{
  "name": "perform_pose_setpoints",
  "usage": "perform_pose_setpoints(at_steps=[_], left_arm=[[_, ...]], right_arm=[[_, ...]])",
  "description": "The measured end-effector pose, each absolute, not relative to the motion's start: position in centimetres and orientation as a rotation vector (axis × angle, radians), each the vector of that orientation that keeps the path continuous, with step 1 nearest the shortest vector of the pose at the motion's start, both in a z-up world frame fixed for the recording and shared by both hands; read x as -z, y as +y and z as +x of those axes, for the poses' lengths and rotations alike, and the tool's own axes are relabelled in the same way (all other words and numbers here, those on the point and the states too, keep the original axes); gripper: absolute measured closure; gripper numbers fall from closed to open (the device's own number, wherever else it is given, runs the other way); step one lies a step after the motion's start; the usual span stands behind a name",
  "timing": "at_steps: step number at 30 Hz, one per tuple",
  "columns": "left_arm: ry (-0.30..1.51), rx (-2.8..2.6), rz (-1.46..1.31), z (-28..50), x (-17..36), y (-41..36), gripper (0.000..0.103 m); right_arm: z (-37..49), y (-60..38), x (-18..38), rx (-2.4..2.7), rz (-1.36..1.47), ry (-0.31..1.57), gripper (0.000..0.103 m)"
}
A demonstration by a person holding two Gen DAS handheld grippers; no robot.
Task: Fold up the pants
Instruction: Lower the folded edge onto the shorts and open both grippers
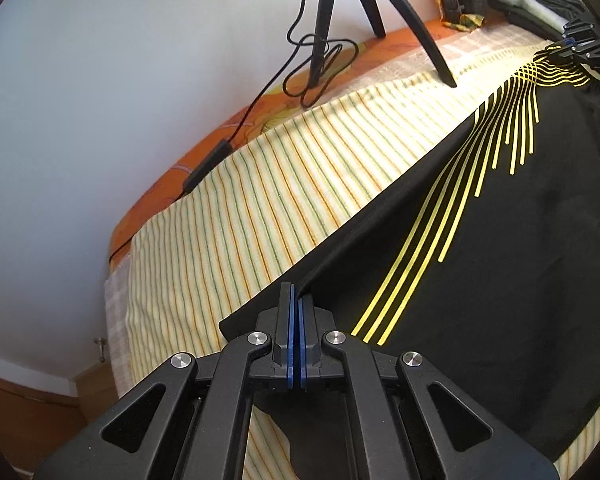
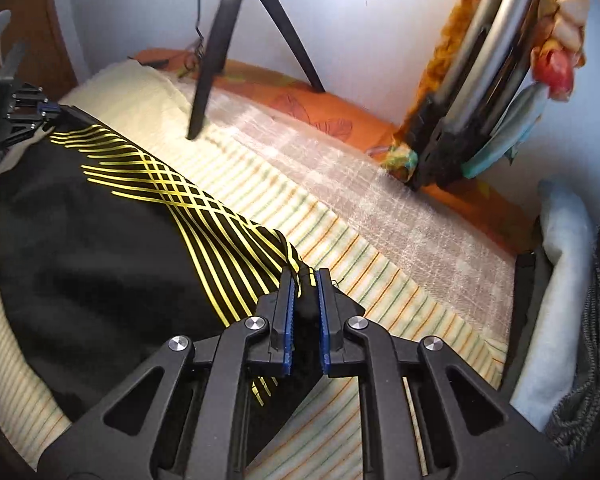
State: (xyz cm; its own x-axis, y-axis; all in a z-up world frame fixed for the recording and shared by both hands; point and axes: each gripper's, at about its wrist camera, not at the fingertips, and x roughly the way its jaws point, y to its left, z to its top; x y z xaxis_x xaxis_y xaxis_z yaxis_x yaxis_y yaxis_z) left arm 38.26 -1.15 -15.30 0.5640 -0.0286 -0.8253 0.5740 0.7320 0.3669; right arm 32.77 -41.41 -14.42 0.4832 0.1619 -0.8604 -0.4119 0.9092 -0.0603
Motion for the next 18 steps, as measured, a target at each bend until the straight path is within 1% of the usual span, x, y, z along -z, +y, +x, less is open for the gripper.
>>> perform_pose_setpoints(at_steps=[5, 8, 11, 16, 17, 18], left_arm=[[0.920, 0.316, 0.695, 39.4, 15.8, 0.5, 0.099], [0.939, 0.266, 0.649, 40.4, 15.6, 2.4, 0.099], [0.928, 0.210, 0.634, 40.3, 14.8, 4.0, 0.099], [0.898, 0.206, 0.571, 38.4, 12.1, 5.2, 0.098], [0.893, 0.213, 0.554, 37.9, 11.5, 5.3, 0.097], [0.891, 0.228, 0.531, 37.2, 10.8, 5.4, 0.097]], right_arm=[[33.2, -41.0, 15.3, -0.345, -0.291, 1.022, 0.093], [33.4, -40.8, 15.5, -0.343, -0.298, 1.025, 0.093], [33.5, -40.5, 15.8, -0.333, -0.313, 1.032, 0.092], [33.6, -40.4, 15.8, -0.298, -0.303, 1.028, 0.092], [33.5, -40.6, 15.6, -0.286, -0.295, 1.024, 0.091], [33.4, -40.7, 15.1, -0.265, -0.284, 1.012, 0.084]])
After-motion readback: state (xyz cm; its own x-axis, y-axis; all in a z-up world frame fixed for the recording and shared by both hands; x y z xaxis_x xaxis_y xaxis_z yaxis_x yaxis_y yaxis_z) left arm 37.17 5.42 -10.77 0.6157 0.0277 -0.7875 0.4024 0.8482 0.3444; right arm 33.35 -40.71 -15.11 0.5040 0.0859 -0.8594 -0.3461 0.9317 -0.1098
